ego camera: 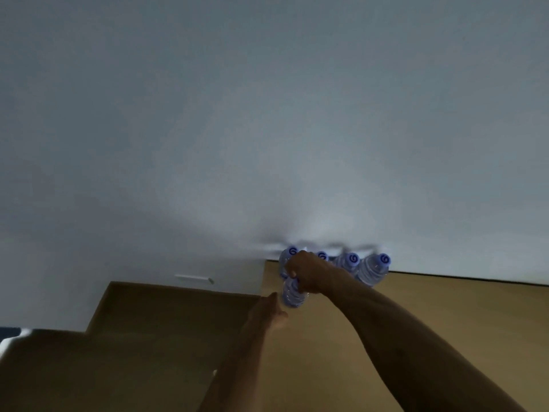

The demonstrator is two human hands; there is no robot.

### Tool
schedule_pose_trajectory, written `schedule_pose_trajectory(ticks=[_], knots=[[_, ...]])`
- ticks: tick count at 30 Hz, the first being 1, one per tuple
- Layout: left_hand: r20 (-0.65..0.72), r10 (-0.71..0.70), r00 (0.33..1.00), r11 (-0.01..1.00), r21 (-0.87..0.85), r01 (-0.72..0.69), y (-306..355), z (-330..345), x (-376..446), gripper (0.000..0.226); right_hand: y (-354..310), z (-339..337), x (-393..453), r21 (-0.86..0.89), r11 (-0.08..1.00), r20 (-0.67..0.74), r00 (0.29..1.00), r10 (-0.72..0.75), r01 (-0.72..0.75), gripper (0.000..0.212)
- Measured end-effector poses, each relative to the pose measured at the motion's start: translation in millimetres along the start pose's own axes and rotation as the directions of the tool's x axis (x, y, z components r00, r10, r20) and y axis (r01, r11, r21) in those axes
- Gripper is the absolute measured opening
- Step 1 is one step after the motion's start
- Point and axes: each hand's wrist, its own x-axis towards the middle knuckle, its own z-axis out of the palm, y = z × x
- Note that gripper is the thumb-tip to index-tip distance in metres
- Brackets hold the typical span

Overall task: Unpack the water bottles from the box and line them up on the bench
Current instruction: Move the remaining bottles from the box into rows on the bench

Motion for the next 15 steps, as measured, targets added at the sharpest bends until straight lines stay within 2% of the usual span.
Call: schedule_pose_trajectory(ticks=[5, 15], knots=[[-0.037, 0.048, 0.998, 0.998, 0.051, -0.046, -5, 0, 6, 0.049, -5, -3, 5, -0.012, 1.0, -0.009, 1.0, 0.012, -0.012, 0.028], [-0.056, 0.068, 0.996, 0.996, 0.06, -0.064, -4, -1, 14, 0.043, -10, -1, 12, -0.07, 0.998, -0.003, 1.0, -0.012, 0.012, 0.024]])
